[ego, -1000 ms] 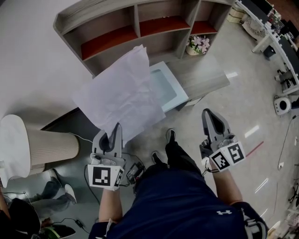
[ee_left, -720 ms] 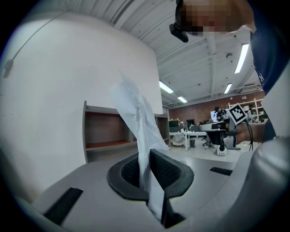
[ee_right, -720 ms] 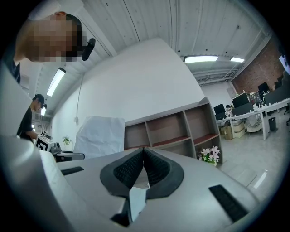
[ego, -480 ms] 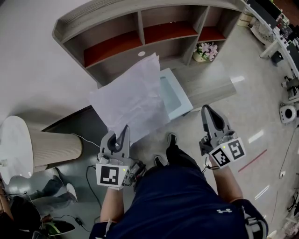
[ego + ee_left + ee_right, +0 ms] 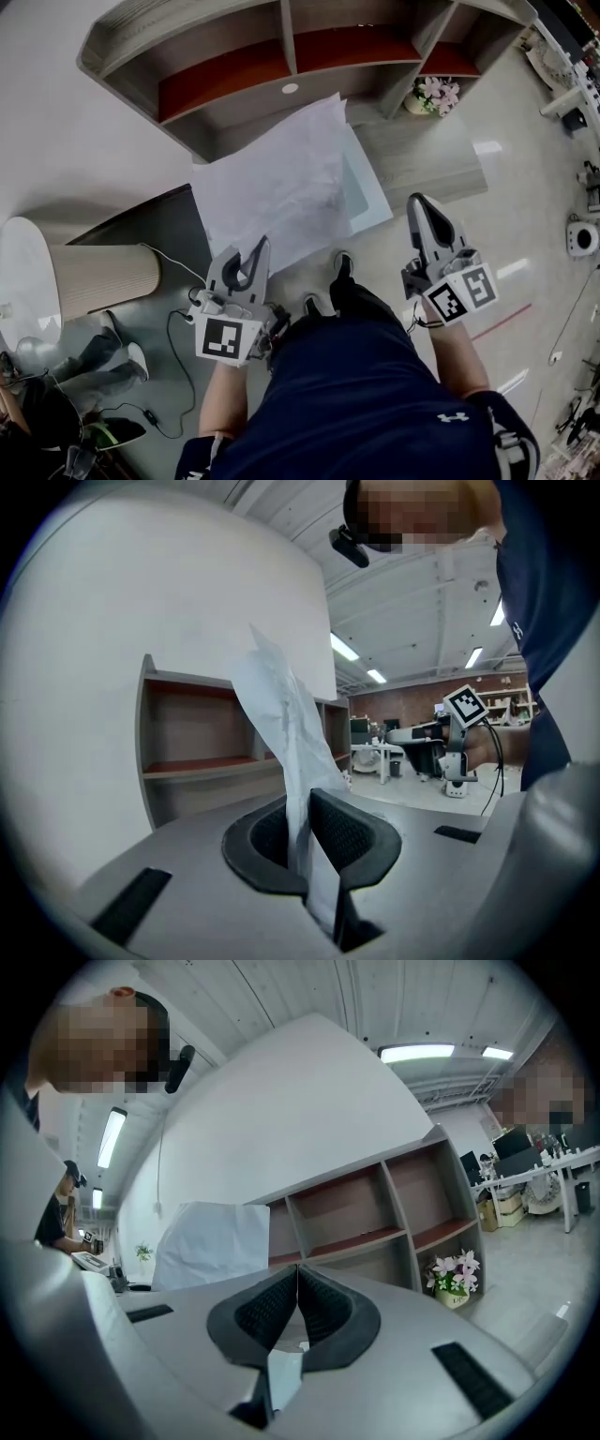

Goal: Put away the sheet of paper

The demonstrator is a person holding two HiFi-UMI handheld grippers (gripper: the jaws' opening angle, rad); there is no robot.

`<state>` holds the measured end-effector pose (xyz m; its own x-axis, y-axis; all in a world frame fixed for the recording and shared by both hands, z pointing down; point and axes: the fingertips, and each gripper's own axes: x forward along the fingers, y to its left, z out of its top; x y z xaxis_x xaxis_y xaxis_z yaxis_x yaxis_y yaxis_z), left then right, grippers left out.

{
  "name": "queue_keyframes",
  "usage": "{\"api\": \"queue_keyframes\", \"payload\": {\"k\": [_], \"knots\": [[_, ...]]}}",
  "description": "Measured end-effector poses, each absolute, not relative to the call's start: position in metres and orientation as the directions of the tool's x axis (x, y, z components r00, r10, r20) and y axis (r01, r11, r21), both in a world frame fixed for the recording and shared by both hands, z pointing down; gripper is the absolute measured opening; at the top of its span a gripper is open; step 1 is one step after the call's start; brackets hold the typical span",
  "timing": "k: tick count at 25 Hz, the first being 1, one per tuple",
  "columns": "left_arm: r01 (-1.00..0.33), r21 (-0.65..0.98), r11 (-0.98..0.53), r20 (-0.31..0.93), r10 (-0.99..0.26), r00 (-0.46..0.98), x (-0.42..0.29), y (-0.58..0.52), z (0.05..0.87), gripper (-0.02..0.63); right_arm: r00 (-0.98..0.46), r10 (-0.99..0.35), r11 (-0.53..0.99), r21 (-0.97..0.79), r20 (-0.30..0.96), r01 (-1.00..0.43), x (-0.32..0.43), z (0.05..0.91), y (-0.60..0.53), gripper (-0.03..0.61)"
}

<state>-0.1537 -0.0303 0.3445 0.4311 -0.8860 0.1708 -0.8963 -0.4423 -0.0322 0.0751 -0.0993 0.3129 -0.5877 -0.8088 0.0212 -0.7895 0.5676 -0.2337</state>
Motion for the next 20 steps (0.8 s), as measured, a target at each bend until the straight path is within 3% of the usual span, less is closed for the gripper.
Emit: {"api": "queue_keyframes", "payload": {"k": [20], "knots": [[-0.938, 0.054, -0.342, 0.388, -0.858, 0.336, -0.156, -0.091, 0.42, 0.035, -0.713, -0.696, 0.638, -0.385, 0.081, -0.667, 0.082, 0.366, -0.201, 0.015]]}}
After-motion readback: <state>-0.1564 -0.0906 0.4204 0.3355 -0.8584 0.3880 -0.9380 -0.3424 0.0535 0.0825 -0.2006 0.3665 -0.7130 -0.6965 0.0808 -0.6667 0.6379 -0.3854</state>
